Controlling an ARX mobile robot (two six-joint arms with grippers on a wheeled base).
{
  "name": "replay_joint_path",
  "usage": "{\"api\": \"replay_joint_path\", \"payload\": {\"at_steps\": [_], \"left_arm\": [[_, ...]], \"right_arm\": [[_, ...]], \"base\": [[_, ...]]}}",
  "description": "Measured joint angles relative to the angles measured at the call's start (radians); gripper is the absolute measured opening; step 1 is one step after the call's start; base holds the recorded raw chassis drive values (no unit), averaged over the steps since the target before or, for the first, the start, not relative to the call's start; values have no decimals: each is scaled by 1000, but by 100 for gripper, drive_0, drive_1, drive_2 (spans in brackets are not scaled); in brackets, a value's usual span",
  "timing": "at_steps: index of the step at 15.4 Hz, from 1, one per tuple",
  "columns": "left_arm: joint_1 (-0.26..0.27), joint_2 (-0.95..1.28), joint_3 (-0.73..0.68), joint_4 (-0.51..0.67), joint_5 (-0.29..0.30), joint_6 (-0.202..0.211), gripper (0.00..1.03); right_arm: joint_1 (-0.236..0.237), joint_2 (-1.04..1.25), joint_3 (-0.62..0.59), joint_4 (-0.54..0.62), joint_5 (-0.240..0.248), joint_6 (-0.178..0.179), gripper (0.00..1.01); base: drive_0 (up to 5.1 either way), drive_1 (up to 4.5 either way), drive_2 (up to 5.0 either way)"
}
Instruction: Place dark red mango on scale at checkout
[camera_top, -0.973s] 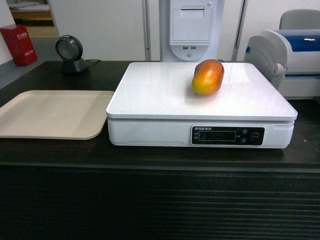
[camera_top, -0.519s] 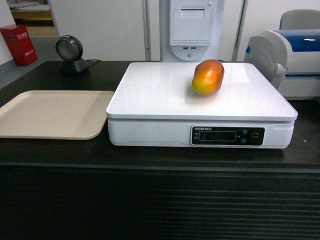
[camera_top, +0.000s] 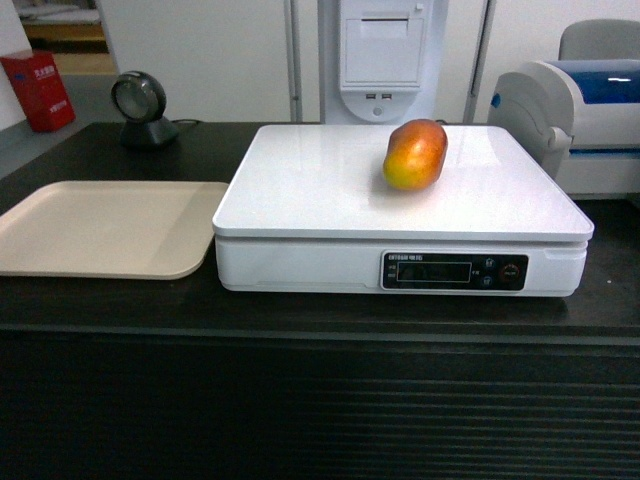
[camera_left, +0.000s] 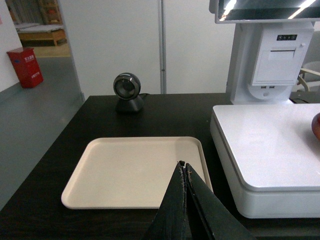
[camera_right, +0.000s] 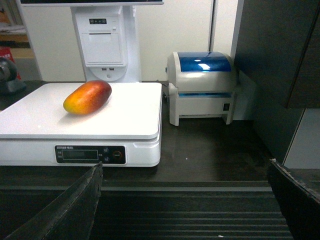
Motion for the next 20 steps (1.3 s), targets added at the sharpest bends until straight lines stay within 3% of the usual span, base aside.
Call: {"api": "replay_joint_path", "payload": {"at_steps": [7, 15, 16, 20], "left_arm": [[0, -219, -194, -35, 0, 0, 2], [0, -446, -273, -174, 0, 0, 2], [0, -459, -300, -150, 0, 0, 2], [0, -561, -300, -253, 0, 0, 2]], "right_arm": [[0, 0, 0, 0, 0, 0, 98], [0, 0, 0, 0, 0, 0, 98], [0, 0, 0, 0, 0, 0, 98], [0, 0, 0, 0, 0, 0, 98]], "base": [[0, 0, 0], [0, 0, 0], [0, 0, 0], [0, 0, 0]]}}
